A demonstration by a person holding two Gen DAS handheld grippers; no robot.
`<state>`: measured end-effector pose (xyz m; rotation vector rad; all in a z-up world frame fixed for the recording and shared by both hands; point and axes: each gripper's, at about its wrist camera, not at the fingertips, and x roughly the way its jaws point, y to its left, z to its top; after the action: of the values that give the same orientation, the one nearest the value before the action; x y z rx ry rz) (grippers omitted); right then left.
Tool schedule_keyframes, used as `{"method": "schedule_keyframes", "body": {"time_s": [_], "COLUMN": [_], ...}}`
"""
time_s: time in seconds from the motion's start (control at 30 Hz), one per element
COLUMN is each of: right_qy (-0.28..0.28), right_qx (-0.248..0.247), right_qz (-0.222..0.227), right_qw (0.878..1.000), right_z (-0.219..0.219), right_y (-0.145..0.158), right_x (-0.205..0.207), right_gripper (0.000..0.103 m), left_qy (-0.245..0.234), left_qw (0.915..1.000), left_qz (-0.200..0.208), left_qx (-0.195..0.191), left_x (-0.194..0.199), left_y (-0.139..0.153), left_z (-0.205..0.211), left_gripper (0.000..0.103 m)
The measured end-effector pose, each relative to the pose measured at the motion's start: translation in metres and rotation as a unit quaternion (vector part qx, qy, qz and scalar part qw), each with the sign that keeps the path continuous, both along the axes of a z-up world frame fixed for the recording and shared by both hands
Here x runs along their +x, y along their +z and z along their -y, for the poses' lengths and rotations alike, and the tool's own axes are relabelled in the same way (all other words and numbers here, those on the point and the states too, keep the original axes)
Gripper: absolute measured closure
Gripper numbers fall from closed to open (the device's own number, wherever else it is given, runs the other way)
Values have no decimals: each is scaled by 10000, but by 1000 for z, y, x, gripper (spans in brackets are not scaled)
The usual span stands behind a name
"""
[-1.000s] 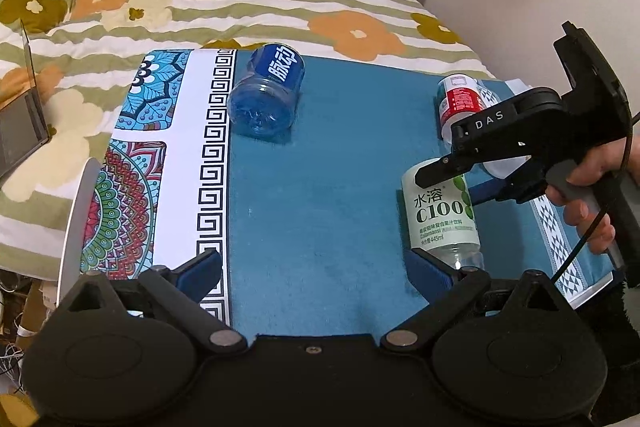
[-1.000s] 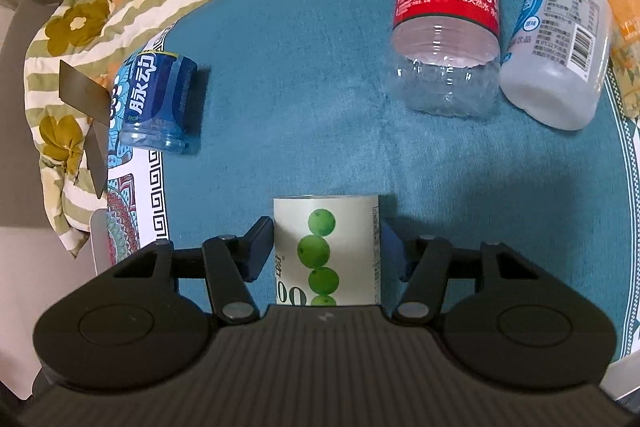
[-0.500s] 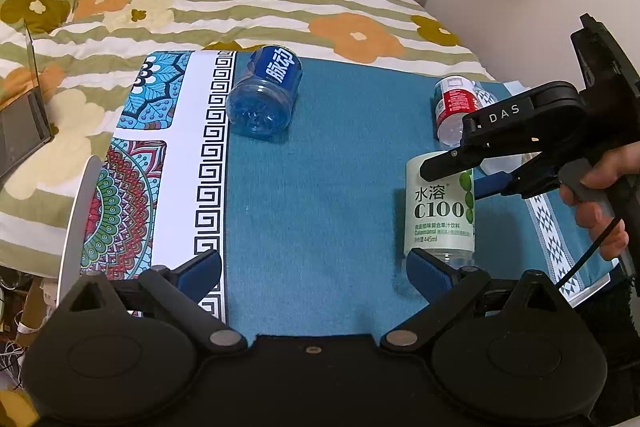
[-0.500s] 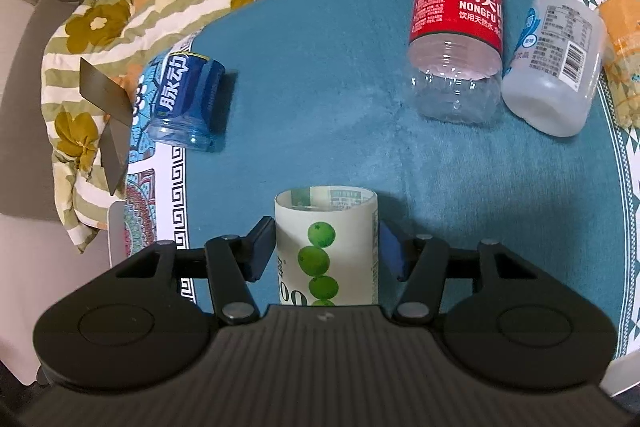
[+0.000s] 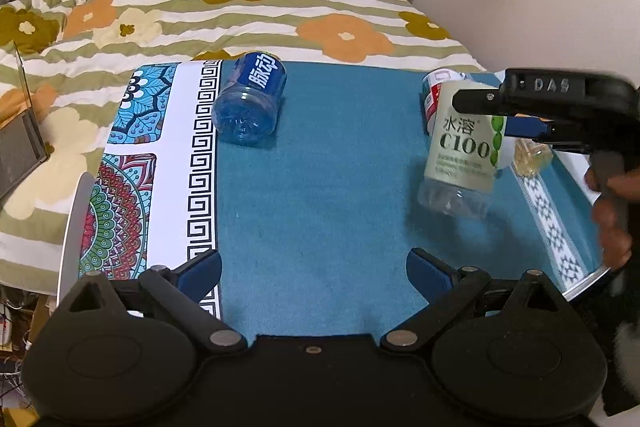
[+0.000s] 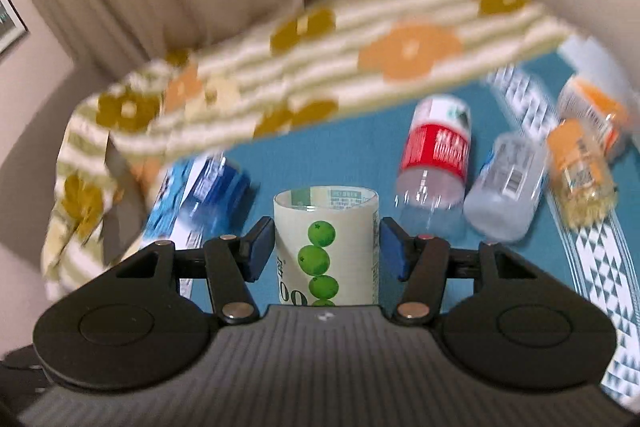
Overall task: Flip cup upright
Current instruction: 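Lift the cup with the right gripper and rotate its open rim upward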
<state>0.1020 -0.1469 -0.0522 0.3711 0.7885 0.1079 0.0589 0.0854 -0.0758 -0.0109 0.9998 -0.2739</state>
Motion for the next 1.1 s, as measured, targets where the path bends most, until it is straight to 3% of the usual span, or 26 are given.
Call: {"method": "schedule_keyframes", "body": {"time_s": [0.2,0.37,0.7,1.1], "right_qy": [-394,-367,-143,218], "right_qx": [-514,-1054,-1130,-1223], "right_qz": [1205,1777,1734,582], "right_qw": [9906,9777,9782,9905], "right_z": [-19,-27,-24,-28], "right_y": [-35,-50,-58,-33], "right_x": [-25,-31,-53,-36], "right_gripper": [30,30,29,29], "left_qy": [-31,-20,18,-54], "left_qw": [9996,9991,9986,9987], "left_qz": [193,336,326,42], "left_qx": [189,259,411,506], "left_x": [-3,-4,-4,2], "left_y": [-8,-17,-22,-21], "left_z": [3,3,11,20], "left_gripper": [2,2,2,2]}}
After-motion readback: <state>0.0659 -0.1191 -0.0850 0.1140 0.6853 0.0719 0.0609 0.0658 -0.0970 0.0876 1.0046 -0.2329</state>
